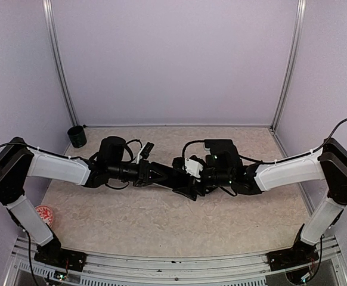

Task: Put the phone into the phone case
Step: Pass from the right arm to the left, then move the phone case to the center of the board.

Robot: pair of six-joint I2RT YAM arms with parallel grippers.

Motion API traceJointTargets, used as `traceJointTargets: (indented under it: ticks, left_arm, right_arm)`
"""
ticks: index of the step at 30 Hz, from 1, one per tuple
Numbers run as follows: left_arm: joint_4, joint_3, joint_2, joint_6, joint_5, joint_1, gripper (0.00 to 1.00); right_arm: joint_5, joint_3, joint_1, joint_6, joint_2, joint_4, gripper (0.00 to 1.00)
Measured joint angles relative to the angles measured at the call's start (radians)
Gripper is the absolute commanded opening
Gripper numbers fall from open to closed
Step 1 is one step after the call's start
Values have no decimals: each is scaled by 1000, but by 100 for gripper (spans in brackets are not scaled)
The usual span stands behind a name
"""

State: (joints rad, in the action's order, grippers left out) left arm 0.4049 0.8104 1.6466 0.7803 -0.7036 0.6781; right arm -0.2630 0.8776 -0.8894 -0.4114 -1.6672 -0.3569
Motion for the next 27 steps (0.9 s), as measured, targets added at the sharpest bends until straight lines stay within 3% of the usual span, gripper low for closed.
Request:
traceJointTargets:
  ticks: [8, 17, 27]
  left_arm:
    - [-1, -21, -50, -25, 61, 0, 0]
    - [16, -87, -151, -34, 153, -15, 0]
    - [48, -145, -213, -30, 219, -32, 0]
  right_arm:
    - [21, 1, 47, 113, 50, 8, 100]
    - [67, 8, 134, 349, 80, 63, 100]
    - [218, -13, 152, 652, 91, 165, 82]
